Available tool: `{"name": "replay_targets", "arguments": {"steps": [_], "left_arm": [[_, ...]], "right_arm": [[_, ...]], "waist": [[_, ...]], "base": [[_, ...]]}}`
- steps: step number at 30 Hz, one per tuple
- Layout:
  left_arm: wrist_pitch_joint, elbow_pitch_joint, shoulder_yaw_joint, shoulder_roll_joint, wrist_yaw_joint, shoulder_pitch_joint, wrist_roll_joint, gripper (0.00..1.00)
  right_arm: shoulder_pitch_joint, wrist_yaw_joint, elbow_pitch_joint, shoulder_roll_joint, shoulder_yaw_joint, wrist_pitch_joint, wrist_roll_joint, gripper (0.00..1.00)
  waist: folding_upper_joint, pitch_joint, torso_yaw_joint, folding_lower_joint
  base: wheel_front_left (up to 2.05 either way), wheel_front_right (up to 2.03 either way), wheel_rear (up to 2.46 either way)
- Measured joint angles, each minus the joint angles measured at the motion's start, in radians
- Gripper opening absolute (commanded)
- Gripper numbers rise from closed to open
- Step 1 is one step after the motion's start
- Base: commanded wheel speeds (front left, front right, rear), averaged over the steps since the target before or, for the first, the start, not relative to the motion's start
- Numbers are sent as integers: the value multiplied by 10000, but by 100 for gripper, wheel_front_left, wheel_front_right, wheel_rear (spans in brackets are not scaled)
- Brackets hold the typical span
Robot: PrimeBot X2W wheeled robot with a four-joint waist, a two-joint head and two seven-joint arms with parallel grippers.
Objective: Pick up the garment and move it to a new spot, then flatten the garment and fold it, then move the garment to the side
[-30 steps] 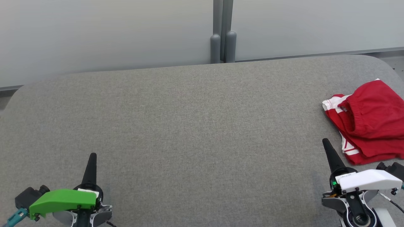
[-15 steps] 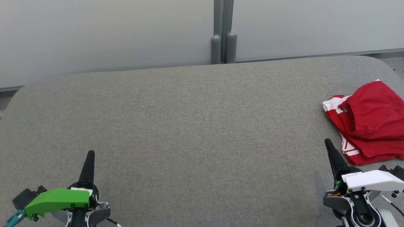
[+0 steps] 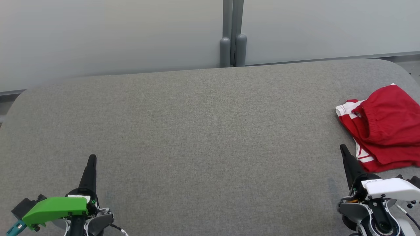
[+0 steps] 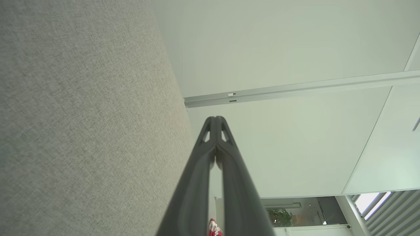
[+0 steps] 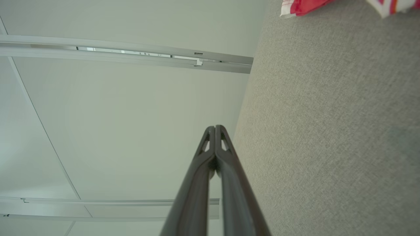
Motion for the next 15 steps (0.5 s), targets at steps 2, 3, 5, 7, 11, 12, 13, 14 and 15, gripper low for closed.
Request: {"name": "replay_targets", "arguments": {"steps": [2,3,5,7,11,12,13,14,15], "left_arm": [[40,6,44,-19,-27,-4,-165,0],[73,10,67,-27,-29,-6,-234,0],[88,13,115,-40,-52,-12,-320,0],[130,19,157,-59,-104,-23,-414,0],[207,27,228,-90,-132,-64,-593,0],[217,29,244,-104,-163,-65,-627,0],[244,31,259,-113,-174,-66,-686,0],[247,33,274,-123,-198,-68,-777,0],[268,36,291,-130,-201,-71,-846,0]], "right_arm": [[-3,0,13,0,-17,6,140,0],[-6,0,23,-2,-23,29,205,0],[-13,0,40,-4,-36,31,347,0],[-33,0,50,-6,-52,50,497,0],[-37,0,75,-12,-79,81,757,0],[-37,0,82,-13,-84,90,819,0],[-38,0,90,-13,-92,96,874,0],[-39,0,94,-15,-100,119,949,0],[-41,0,100,-17,-105,121,1028,0]], "waist": [[0,-5,3,0],[0,-8,4,0],[0,-13,7,0],[0,-18,10,0],[0,-27,16,0],[0,-30,17,0],[0,-32,19,0],[0,-35,20,0],[0,-37,22,0]], "base": [[0,0,0],[0,0,0],[0,0,0],[0,0,0],[0,0,0],[0,0,0],[0,0,0],[0,0,0],[0,0,0]]}}
